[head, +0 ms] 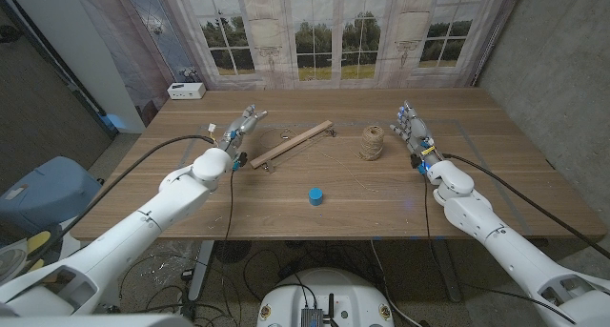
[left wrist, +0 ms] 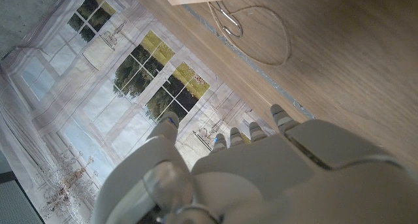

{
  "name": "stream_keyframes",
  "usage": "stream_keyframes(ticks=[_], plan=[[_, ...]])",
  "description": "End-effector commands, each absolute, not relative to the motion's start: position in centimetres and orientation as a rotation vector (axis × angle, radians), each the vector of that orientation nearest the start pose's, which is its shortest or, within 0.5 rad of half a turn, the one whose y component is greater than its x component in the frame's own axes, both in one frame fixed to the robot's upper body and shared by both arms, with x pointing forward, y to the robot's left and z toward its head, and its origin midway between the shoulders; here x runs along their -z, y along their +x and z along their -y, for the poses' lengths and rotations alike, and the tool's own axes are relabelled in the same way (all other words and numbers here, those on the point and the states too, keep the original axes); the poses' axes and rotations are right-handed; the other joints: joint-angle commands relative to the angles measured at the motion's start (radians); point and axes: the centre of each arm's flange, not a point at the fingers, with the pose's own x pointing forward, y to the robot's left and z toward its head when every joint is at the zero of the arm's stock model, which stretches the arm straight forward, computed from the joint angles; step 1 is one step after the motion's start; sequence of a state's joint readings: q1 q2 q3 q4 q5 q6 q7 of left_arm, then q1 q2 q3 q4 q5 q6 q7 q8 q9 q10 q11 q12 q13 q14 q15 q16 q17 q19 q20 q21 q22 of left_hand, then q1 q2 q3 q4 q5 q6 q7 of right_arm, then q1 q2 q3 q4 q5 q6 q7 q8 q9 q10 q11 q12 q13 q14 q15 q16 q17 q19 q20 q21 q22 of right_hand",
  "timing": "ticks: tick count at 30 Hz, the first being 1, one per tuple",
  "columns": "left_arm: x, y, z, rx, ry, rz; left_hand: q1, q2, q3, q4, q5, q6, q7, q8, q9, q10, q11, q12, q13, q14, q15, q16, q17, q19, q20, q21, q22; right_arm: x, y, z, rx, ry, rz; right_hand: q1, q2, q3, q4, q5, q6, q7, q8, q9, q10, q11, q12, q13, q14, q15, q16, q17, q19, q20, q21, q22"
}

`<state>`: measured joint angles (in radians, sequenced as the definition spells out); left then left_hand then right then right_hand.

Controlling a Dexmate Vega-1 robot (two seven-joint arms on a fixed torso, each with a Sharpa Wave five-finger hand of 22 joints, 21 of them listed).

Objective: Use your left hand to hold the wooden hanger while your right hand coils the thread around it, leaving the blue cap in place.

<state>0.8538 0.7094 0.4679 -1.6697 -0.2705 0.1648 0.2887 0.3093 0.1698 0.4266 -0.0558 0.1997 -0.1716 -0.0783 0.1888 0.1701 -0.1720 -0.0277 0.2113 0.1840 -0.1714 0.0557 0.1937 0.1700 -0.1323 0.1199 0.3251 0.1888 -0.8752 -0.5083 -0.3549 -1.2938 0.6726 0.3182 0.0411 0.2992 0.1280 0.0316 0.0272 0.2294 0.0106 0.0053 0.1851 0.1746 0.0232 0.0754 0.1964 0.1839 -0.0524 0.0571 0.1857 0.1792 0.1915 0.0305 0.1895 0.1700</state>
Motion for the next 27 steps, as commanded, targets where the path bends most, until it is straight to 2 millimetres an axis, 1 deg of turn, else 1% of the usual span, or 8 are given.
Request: stream_keyframes(ticks=[1,6,9,10,11,17,20,27], plan=[[-0.2,61.0,-26.3,-0.104,0.649,0.436,0.029,0.013,0.027,-0.007,-0.005,-0.011,0.013,0.007,0.006,-0.059,0.014,0.01,0.004,-0.023,0.009,0.003,0.005,0.006,0.012,0.0,0.002,5.1,64.7,30.4,-0.203,0.083,0.585,0.01,0.002,0.004,0.006,0.002,0.013,-0.001,0.006,0.005,0.004,0.008,0.005,0.005,0.007,0.006,0.008,0.005,0.005,0.001,0.005,0.003],[-0.4,60.5,-25.7,-0.137,0.718,0.412,0.071,0.021,0.063,-0.024,-0.009,0.001,0.017,0.006,0.006,-0.032,0.021,0.015,0.004,0.01,0.01,0.007,0.005,0.031,0.019,0.005,0.003,5.4,64.6,30.6,-0.205,0.088,0.583,0.011,0.003,0.005,0.005,0.002,0.017,-0.002,0.007,0.005,0.008,0.01,0.006,0.005,0.009,0.006,0.009,0.005,0.007,0.003,0.006,0.003],[-0.6,60.1,-25.3,-0.172,0.769,0.397,0.128,0.019,0.108,-0.047,-0.013,0.039,0.03,0.012,0.007,0.022,0.016,0.026,0.004,0.075,0.004,0.013,0.004,0.057,0.023,0.009,0.005,5.6,64.6,30.7,-0.206,0.09,0.582,0.011,0.004,0.006,0.005,0.002,0.018,-0.001,0.007,0.005,0.01,0.012,0.007,0.005,0.01,0.006,0.009,0.005,0.009,0.004,0.007,0.003],[-0.6,59.9,-25.2,-0.18,0.783,0.392,0.146,0.017,0.12,-0.053,-0.014,0.055,0.032,0.012,0.007,0.053,0.034,0.034,0.005,0.108,0.001,0.018,0.004,0.073,0.022,0.014,0.006,5.7,64.6,30.8,-0.206,0.091,0.582,0.011,0.004,0.006,0.005,0.002,0.019,-0.002,0.007,0.005,0.011,0.011,0.007,0.005,0.01,0.006,0.009,0.005,0.009,0.004,0.007,0.003],[-0.7,59.8,-25.0,-0.188,0.805,0.386,0.155,0.014,0.126,-0.057,-0.015,0.07,0.035,0.014,0.007,0.063,0.022,0.034,0.005,0.119,0.001,0.018,0.004,0.086,0.02,0.017,0.006,5.7,64.5,30.8,-0.207,0.092,0.582,0.011,0.004,0.006,0.005,0.001,0.019,-0.002,0.007,0.005,0.012,0.012,0.008,0.005,0.011,0.006,0.009,0.005,0.009,0.004,0.007,0.003],[-0.7,59.4,-24.4,-0.214,0.863,0.363,0.19,0.011,0.139,-0.068,-0.017,0.127,0.056,0.021,0.008,0.109,0.03,0.04,0.007,0.17,0.006,0.018,0.005,0.116,0.025,0.026,0.008,5.9,64.5,31.0,-0.209,0.095,0.58,0.012,0.005,0.007,0.005,0.001,0.023,-0.002,0.008,0.005,0.015,0.013,0.008,0.005,0.014,0.007,0.01,0.005,0.01,0.005,0.007,0.003],[-0.8,59.0,-23.9,-0.252,0.915,0.346,0.208,0.014,0.145,-0.068,-0.018,0.185,0.071,0.033,0.01,0.16,0.021,0.053,0.01,0.19,0.006,0.018,0.007,0.128,0.024,0.028,0.009,6.0,64.4,31.1,-0.213,0.094,0.578,0.012,0.005,0.008,0.004,0.001,0.024,-0.004,0.008,0.005,0.019,0.016,0.009,0.005,0.014,0.009,0.01,0.005,0.01,0.006,0.007,0.003],[-1.1,58.6,-22.9,-0.319,1.031,0.303,0.23,0.005,0.147,-0.067,-0.02,0.287,0.088,0.048,0.015,0.262,0.02,0.079,0.018,0.296,-0.032,0.044,0.014,0.181,0.025,0.048,0.011,6.0,64.2,31.3,-0.214,0.093,0.578,0.013,0.006,0.009,0.004,0.0,0.026,-0.006,0.008,0.005,0.026,0.02,0.011,0.005,0.017,0.01,0.01,0.005,0.014,0.006,0.008,0.003]])
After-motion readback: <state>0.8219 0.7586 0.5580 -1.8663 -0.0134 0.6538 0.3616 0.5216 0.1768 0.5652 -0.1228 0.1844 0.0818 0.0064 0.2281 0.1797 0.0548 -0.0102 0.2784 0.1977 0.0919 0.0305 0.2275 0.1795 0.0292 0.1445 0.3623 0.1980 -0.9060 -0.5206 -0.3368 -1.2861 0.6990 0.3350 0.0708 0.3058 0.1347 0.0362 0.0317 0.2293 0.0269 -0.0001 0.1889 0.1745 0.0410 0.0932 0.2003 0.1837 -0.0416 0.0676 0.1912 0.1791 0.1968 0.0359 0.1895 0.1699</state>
